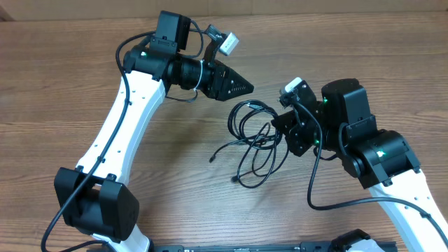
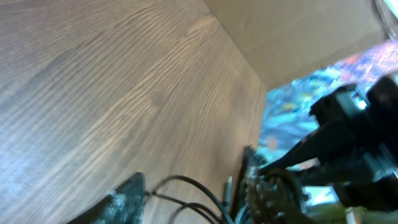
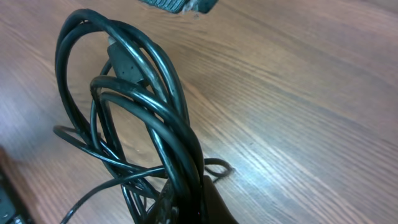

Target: Untangle cables

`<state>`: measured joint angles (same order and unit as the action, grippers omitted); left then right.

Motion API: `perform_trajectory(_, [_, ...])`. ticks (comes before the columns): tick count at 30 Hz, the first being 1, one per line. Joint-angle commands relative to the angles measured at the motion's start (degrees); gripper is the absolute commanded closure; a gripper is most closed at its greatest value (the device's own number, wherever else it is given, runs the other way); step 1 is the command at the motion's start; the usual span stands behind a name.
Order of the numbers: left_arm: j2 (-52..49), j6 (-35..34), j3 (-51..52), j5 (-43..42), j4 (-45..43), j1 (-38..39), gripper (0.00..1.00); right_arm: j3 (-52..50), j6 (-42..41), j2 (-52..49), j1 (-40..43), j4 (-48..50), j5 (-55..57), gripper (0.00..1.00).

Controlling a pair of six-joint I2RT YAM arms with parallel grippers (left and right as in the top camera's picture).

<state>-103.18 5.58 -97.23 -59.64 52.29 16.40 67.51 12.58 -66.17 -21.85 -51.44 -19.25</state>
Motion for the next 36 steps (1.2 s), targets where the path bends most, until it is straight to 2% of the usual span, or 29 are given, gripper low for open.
perform_trajectory(1, [1.4,9.3,-0.5,1.5,1.7,0.3,0.42,1.1,-7.2,0.3,0.4,-0.2,-0.2,0.96])
perform_trajectory(4, [1.4,12.6,-0.5,1.8,2.9,0.8,0.40,1.1,-15.1,0.3,1.0,-1.3,2.3,0.96])
perform_trajectory(7, [1.4,12.4,-0.5,3.1,2.9,0.9,0.34,1.1,-22.2,0.3,2.2,-3.0,5.7,0.96])
perform_trajectory(9, [1.6,12.4,-0.5,3.2,3.0,0.9,0.06,1.1,-25.1,0.3,3.4,-4.1,6.3,0.96])
perform_trajectory(10, [1.8,12.6,-0.5,3.3,3.0,0.9,0.00,1.1,-26.9,0.3,4.2,-4.7,6.2,0.96])
perform_trajectory(14, [3.6,18.5,-0.5,5.6,3.2,2.8,0.00,1.1,-30.4,0.3,5.5,-5.7,3.1,0.96])
perform_trajectory(16, [4.1,20.2,-0.5,11.6,3.1,5.2,0.00,1.2,-30.9,0.3,5.5,-5.7,1.4,0.96])
perform_trajectory(19, [4.2,20.3,-0.5,21.0,1.9,9.7,0.00,1.2,-32.8,0.3,5.5,-5.7,-0.1,0.96])
perform_trajectory(24, [4.2,20.5,-0.5,28.3,-1.7,14.7,0.00,1.2,-33.0,0.3,5.5,-5.8,-2.1,0.96])
perform_trajectory(27, [4.2,17.9,-0.5,34.7,-1.7,15.6,0.00,1.2,-33.4,0.3,5.5,-5.8,-3.3,0.96])
perform_trajectory(28, [4.2,17.0,-0.5,36.3,-1.6,15.6,0.02,1.2,-33.4,0.3,5.5,-5.8,-3.4,0.96])
perform_trajectory(31, [4.2,15.0,-0.5,41.1,-1.4,15.5,0.24,1.2,-33.4,0.3,5.5,-5.8,-3.4,0.96])
perform_trajectory(33, [4.2,14.9,-0.5,41.7,-1.0,15.5,0.34,1.2,-33.4,0.3,5.5,-5.9,-3.4,0.96])
perform_trajectory(34, [4.2,14.9,-0.5,41.6,-0.7,15.5,0.43,1.2,-33.4,0.3,5.5,-6.0,-3.4,0.96])
perform_trajectory(36, [4.2,14.5,-0.5,41.6,-0.3,15.5,0.51,1.2,-33.4,0.3,5.5,-6.0,-3.4,0.96])
